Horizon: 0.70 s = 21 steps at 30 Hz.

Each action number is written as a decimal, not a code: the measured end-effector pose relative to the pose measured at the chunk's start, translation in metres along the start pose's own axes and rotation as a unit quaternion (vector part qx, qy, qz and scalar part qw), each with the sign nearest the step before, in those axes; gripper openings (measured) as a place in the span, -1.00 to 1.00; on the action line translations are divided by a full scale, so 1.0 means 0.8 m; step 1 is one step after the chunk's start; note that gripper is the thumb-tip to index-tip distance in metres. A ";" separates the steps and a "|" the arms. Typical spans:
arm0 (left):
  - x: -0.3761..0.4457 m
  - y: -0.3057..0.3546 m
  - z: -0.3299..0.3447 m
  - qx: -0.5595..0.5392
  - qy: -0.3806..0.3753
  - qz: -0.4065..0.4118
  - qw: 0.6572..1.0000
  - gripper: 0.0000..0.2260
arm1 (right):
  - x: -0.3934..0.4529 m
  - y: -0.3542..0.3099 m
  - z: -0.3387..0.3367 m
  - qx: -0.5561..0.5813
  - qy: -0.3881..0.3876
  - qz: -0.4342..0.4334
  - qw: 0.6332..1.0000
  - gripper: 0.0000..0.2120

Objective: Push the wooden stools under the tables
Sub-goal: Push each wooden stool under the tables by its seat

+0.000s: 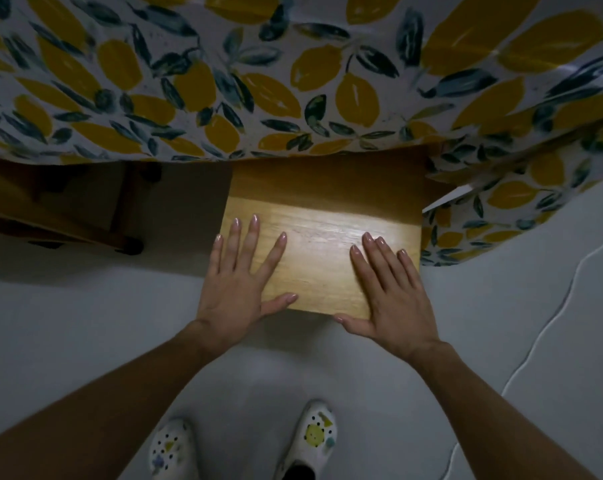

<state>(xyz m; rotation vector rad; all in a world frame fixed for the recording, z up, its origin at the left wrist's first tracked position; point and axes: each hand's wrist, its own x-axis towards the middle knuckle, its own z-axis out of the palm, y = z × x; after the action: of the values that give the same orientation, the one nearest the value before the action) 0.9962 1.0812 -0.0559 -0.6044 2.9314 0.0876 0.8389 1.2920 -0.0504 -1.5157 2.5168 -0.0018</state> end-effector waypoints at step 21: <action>0.097 0.006 -0.014 -0.031 0.019 -0.011 0.999 -0.27 | 0.081 0.068 -0.021 -0.016 0.024 0.002 1.000 -0.08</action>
<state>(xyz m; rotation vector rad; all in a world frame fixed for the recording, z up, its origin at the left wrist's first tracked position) 0.9220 1.0542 -0.0565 -0.6548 2.9673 0.1666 0.7588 1.2596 -0.0508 -1.5414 2.5692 0.0015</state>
